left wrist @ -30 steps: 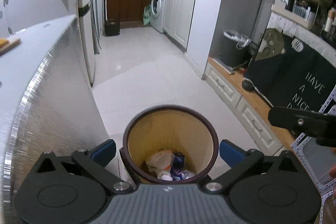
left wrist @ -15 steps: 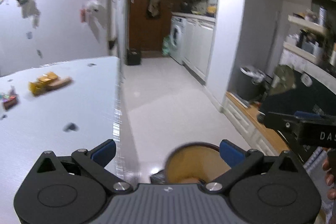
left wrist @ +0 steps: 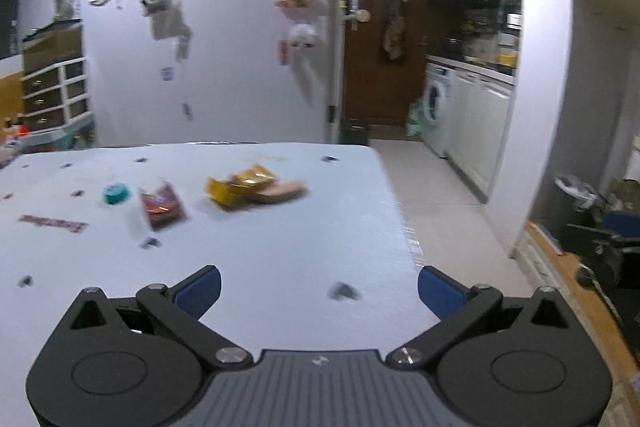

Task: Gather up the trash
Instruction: 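Move both tools back from the bin toward the table, then grasp the red cigarette pack with the left tool while the right tool grasps the tan cardboard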

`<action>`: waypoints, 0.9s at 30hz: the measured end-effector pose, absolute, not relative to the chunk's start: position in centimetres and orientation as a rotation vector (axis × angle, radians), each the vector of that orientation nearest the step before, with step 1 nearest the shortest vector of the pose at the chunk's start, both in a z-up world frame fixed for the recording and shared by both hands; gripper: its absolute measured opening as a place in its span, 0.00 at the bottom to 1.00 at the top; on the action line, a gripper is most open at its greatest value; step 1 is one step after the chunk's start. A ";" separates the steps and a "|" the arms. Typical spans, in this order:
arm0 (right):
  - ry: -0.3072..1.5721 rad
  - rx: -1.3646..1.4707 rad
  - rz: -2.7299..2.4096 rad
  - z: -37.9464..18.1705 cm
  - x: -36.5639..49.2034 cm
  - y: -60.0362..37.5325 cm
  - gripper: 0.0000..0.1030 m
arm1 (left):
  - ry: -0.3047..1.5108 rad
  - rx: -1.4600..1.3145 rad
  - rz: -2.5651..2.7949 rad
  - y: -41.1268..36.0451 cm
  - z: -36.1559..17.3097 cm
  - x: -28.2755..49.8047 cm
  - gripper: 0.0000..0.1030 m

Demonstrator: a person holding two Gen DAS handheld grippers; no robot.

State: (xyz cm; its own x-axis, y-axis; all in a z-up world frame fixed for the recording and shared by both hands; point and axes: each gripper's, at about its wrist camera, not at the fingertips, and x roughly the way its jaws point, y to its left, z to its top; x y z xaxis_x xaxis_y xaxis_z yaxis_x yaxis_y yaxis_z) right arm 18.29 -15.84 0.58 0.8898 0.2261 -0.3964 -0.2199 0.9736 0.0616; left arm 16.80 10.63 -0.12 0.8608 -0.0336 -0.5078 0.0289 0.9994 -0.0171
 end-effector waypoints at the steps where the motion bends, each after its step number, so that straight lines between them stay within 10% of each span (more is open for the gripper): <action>1: 0.407 0.004 0.244 0.8 19.1 -14.9 1.00 | 0.532 -0.010 -0.017 11.6 0.0 17.5 1.00; 27: 0.467 0.054 0.514 -3.4 42.3 -3.4 1.00 | 0.593 -0.243 0.282 27.4 -6.9 37.9 1.00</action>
